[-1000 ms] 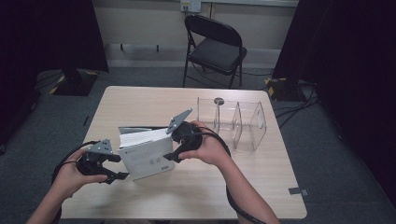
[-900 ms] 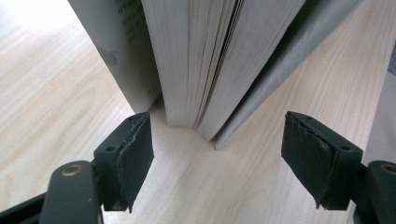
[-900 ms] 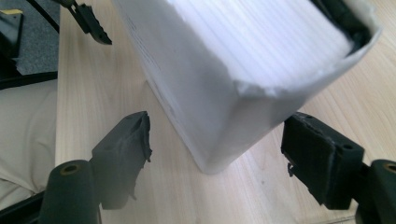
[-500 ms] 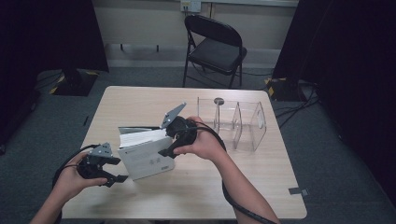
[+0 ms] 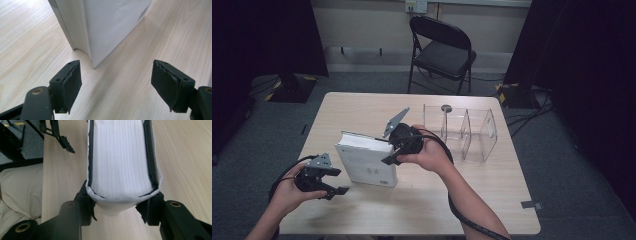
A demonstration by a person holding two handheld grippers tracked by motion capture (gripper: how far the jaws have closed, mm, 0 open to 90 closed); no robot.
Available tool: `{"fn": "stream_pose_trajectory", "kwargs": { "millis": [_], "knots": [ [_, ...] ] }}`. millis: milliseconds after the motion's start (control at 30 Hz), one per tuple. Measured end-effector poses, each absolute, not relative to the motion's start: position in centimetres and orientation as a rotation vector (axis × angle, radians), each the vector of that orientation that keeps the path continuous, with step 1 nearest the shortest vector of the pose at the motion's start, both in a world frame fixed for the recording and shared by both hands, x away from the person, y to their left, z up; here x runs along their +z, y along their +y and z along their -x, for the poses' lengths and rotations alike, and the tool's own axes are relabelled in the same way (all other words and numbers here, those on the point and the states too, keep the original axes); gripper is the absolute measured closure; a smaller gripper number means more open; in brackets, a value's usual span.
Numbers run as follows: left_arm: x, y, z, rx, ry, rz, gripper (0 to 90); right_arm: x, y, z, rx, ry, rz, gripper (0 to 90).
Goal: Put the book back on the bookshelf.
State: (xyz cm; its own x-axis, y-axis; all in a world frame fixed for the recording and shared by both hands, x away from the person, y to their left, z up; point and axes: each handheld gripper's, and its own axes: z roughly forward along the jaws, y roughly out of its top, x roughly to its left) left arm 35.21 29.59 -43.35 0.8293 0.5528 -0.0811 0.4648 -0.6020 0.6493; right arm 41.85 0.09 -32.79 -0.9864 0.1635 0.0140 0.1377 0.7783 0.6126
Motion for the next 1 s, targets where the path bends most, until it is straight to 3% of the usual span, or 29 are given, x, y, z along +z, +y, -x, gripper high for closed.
{"fn": "stream_pose_trajectory", "kwargs": {
  "millis": [633,1000],
  "knots": [
    [-45.5,27.6,-35.6,0.162,0.734,-2.313,19.6,-32.5,-5.2,-41.5,0.947,2.873,-0.464,52.4],
    [-47.2,26.9,-35.6,0.186,0.746,-2.330,18.0,-32.6,-5.4,-41.5,0.949,2.860,-0.507,50.2]
  ]
}}
